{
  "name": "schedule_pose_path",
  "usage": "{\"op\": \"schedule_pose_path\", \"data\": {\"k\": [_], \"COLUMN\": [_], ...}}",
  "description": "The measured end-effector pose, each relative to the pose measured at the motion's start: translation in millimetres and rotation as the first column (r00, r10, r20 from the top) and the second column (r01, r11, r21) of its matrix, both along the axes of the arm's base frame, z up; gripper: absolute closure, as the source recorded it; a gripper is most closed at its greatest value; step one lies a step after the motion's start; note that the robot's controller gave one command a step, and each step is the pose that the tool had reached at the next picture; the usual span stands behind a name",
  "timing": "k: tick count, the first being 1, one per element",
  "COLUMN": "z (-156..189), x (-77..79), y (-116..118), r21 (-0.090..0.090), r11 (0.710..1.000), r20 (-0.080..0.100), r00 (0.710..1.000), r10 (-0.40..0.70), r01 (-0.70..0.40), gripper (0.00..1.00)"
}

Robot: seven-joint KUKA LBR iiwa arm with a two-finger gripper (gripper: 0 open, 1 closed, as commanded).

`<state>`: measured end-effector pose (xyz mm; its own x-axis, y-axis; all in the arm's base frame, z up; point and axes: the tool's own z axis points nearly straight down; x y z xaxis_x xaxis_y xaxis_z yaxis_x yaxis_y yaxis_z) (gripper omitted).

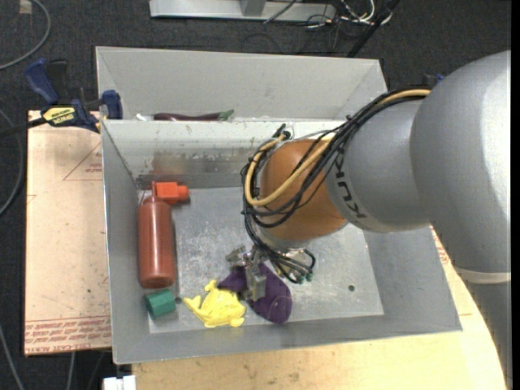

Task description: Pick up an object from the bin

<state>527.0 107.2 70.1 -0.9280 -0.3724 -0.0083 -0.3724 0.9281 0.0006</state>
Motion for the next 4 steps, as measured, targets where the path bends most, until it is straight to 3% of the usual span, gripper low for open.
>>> {"op": "schedule_pose_path", "data": {"k": [1,2,3,4], "z": [1.3,40.0,119.2,118.1], "x": [-0.3,17.8,6.1,5.5], "y": [-0.1,4.1,-7.2,-7.2], "r21": [0.0,0.0,0.001,0.001], "r11": [1.0,0.998,0.999,0.999], "r20": [0.0,0.008,0.005,0.002], "r00": [1.0,0.998,0.999,0.999], "r10": [-0.001,0.061,0.034,0.034], "r01": [0.001,-0.061,-0.034,-0.034], "gripper": [1.0,1.0,1.0,1.0]}}
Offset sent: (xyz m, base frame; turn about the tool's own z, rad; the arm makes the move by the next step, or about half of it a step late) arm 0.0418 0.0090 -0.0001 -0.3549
